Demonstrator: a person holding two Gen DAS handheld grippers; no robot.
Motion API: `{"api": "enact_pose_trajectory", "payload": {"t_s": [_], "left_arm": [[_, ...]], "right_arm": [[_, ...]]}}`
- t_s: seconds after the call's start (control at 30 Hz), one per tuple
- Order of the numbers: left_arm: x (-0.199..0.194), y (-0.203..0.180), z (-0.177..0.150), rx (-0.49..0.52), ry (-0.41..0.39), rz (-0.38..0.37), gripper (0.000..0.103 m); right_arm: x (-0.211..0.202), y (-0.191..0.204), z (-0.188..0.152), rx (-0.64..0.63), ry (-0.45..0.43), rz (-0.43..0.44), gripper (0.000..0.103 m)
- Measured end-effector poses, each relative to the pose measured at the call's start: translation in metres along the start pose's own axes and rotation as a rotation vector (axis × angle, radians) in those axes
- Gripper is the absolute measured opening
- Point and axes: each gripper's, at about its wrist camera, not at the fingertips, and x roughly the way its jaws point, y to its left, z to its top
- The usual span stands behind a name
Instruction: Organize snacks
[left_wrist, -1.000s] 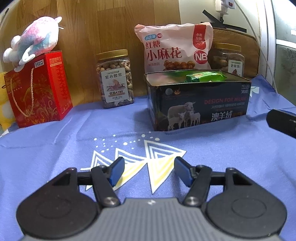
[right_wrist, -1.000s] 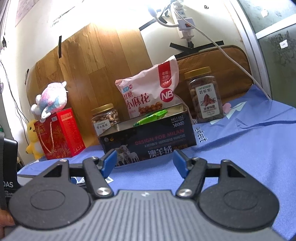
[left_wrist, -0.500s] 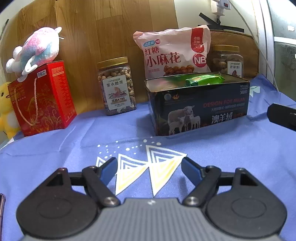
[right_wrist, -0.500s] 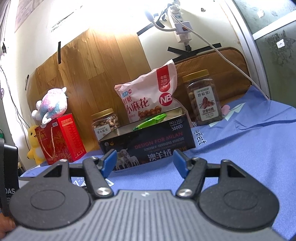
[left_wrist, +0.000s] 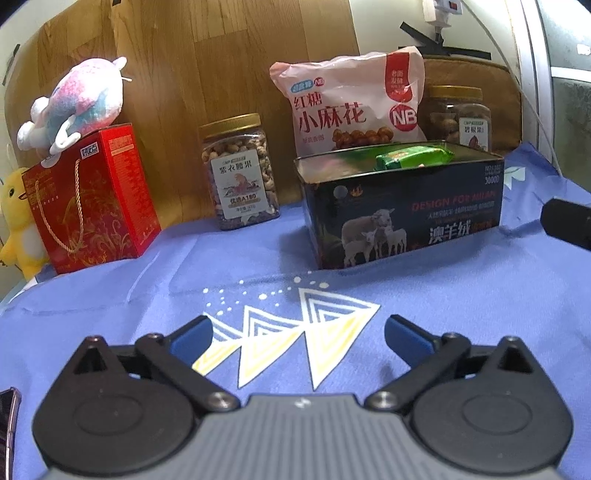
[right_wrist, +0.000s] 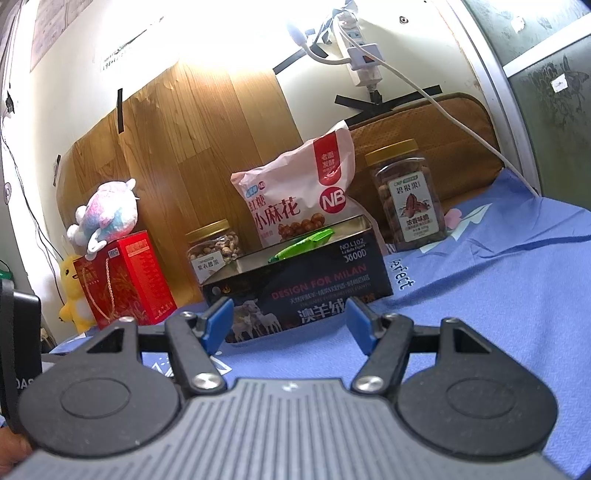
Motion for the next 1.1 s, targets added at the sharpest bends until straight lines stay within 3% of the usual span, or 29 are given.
{"api": "enact_pose_trajectory", "payload": {"t_s": [0.2, 0.37, 0.73, 1.1], "left_arm": [[-0.009, 0.001, 0.000, -0.007, 0.011, -0.003, 0.103], [-0.022, -0.006, 0.006, 0.057, -0.034, 0.088, 0.103], [-0.032, -0.003, 0.016, 0.077, -0.063, 0.236, 0.103], [-0.039, 0.002, 0.017, 0.036, -0.011, 0.200, 0.103]], "right_arm": [[-0.001, -0.001, 0.000, 0.011, -0.008, 0.015, 0.069], [-0.003, -0.003, 0.000, 0.022, -0.020, 0.028, 0.069], [-0.008, -0.006, 0.001, 0.045, -0.041, 0.049, 0.070], [-0.010, -0.011, 0.002, 0.062, -0.053, 0.070, 0.071]]}}
